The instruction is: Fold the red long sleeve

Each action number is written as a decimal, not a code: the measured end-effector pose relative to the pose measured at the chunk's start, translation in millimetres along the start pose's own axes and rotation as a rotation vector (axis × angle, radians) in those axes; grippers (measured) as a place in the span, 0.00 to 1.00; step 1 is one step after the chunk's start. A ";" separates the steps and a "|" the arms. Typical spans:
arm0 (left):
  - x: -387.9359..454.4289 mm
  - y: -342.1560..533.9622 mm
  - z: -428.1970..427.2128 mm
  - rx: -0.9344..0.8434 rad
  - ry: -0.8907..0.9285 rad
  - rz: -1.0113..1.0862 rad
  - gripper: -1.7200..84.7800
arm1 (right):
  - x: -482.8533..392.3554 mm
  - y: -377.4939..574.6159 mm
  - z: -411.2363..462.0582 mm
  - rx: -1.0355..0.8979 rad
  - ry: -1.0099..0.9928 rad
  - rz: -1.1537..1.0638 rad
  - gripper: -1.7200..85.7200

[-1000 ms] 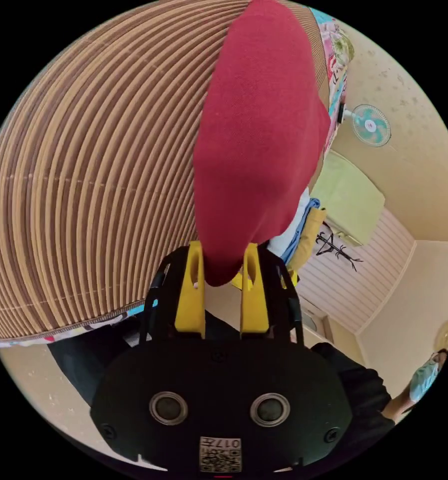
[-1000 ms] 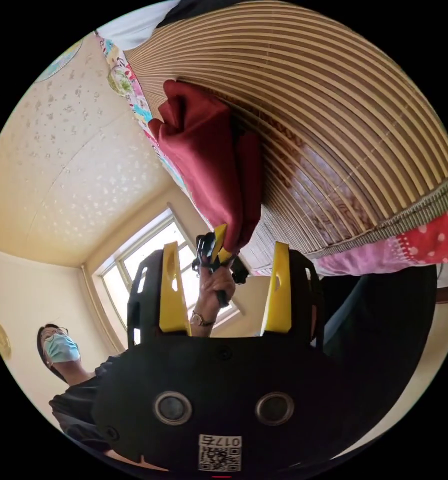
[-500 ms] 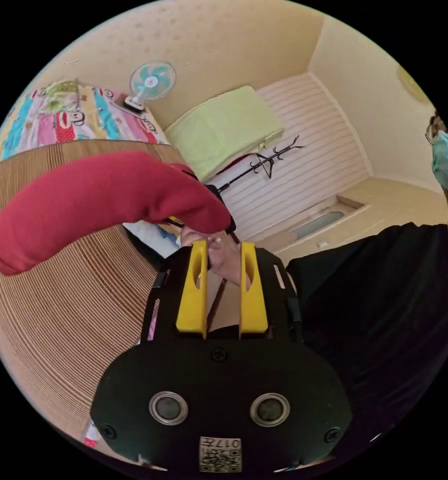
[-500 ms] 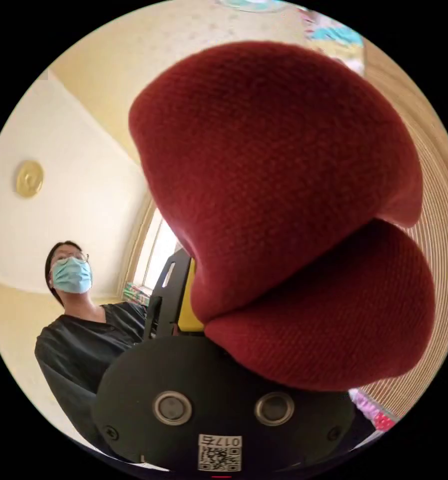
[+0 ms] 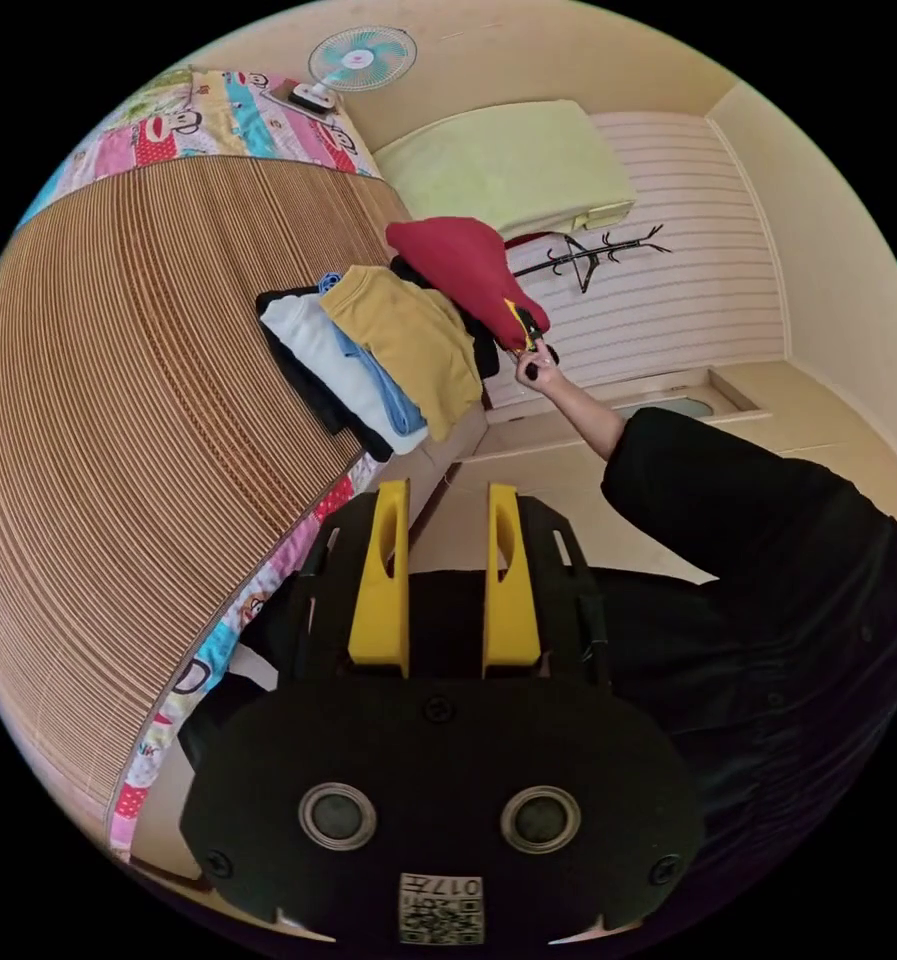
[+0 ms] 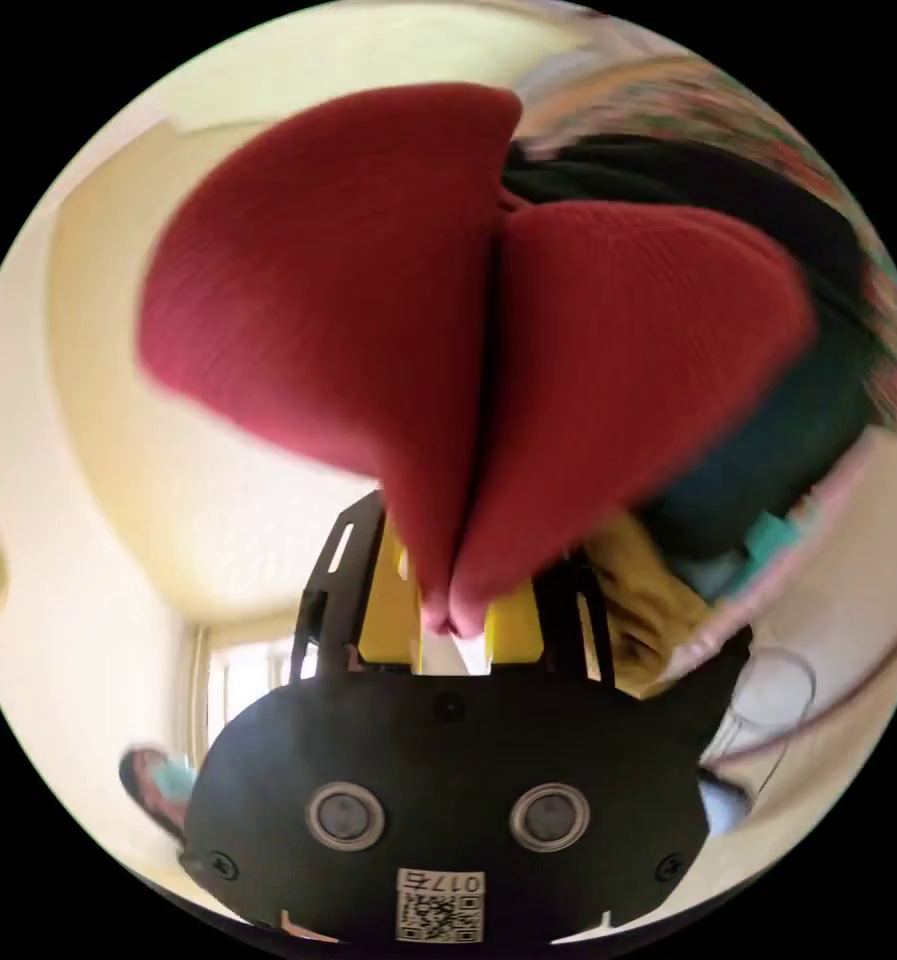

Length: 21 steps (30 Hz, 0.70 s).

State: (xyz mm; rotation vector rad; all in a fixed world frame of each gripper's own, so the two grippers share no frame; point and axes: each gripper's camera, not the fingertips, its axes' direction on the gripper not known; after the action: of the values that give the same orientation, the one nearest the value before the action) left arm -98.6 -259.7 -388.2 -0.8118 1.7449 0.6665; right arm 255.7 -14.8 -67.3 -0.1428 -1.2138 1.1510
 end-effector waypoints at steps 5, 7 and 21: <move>-7.3 9.4 -38.7 0.052 -0.112 -0.088 0.15 | 74.6 99.1 -23.8 0.289 -0.093 -0.021 0.10; -11.7 17.6 -60.7 0.119 -0.148 -0.141 0.14 | 84.9 145.1 -22.6 0.377 -0.029 -0.016 0.07; -85.9 186.1 -257.7 0.747 -0.334 -0.445 0.10 | 68.9 367.1 351.0 -0.538 0.858 -0.543 0.02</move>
State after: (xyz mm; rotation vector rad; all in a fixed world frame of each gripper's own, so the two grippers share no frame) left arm -374.8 -324.5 -221.0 -0.4901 1.2901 -0.1558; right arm -251.4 46.7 -109.9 -0.6052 -0.6776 0.1957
